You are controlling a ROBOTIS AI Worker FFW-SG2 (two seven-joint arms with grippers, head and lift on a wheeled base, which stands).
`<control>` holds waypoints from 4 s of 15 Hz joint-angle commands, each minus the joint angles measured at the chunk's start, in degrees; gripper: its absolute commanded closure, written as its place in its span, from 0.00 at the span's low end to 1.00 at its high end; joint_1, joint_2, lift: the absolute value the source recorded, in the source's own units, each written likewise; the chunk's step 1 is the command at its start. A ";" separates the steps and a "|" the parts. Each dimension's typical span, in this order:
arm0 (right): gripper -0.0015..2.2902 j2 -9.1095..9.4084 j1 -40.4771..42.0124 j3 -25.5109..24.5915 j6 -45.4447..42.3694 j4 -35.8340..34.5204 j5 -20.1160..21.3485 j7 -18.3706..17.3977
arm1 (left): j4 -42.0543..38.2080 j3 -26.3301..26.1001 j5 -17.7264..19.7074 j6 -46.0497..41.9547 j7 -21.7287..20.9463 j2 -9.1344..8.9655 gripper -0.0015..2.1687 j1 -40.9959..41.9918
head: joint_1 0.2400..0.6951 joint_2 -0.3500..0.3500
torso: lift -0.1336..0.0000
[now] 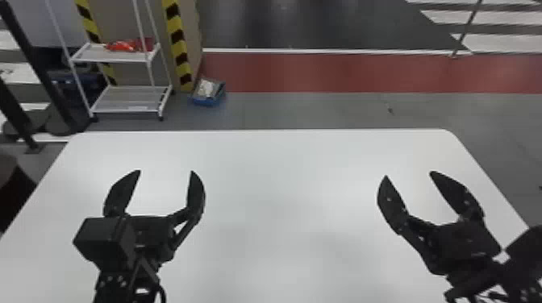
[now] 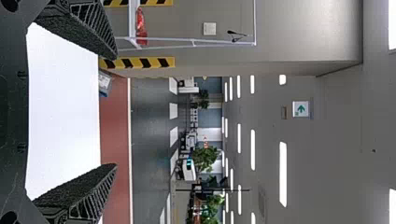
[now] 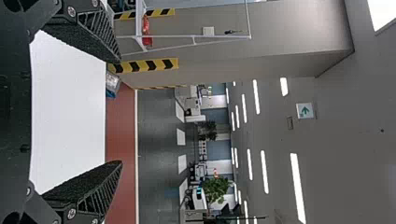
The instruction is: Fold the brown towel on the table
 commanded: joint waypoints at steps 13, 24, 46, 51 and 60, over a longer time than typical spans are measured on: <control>0.06 0.05 0.18 -0.55 -0.03 -0.12 -0.71 0.06 | 0.03 -0.20 0.00 0.65 -0.03 0.00 0.03 -0.09 | 1.00 0.46 | 0.11; 0.06 0.22 0.35 -0.55 -0.03 -0.39 -0.62 0.32 | -0.06 -0.02 0.09 -0.58 -0.03 0.09 0.04 0.35 | 1.00 0.46 | 0.11; 0.06 0.13 0.79 -0.46 -0.03 -0.74 -0.71 0.50 | -0.06 -0.11 0.09 -0.75 -0.11 0.09 0.04 0.53 | 1.00 0.47 | 0.11; 0.06 0.13 0.71 -0.46 -0.03 -0.65 -0.71 0.50 | 0.38 -0.20 0.18 -0.75 -0.38 0.09 0.04 0.44 | 1.00 0.47 | 0.11; 0.06 0.05 0.27 -0.99 0.50 1.28 -0.18 1.02 | 17.87 -2.13 2.55 -0.05 -5.21 -0.09 0.04 -12.83 | 1.00 0.44 | 0.11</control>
